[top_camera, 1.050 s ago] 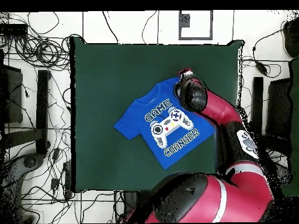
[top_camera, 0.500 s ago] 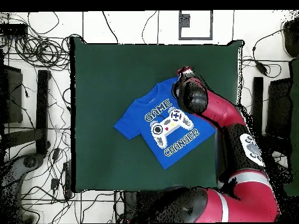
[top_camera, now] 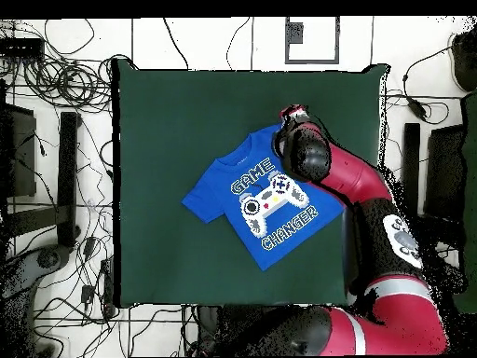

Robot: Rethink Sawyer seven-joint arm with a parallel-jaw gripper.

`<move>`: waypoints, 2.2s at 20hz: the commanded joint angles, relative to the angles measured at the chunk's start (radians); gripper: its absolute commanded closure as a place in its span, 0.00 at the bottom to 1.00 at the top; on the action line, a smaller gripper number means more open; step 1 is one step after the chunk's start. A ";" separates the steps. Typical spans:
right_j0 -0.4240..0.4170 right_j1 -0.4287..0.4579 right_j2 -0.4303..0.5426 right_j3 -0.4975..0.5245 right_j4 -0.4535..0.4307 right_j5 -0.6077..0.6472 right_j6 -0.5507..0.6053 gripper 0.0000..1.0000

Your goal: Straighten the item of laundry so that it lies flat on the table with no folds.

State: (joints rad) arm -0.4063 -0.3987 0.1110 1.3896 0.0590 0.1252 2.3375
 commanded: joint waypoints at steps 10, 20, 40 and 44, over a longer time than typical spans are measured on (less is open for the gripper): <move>0.010 0.079 0.123 0.158 -0.034 -0.025 0.084 0.00; 0.000 0.147 0.128 0.098 -0.053 -0.069 0.058 0.00; 0.034 0.169 0.097 0.048 -0.019 -0.079 0.071 0.00; 0.056 0.172 0.079 0.026 0.003 -0.066 0.083 0.00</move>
State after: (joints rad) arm -0.4144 -0.3010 0.1235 1.4205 0.0597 0.0479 2.3375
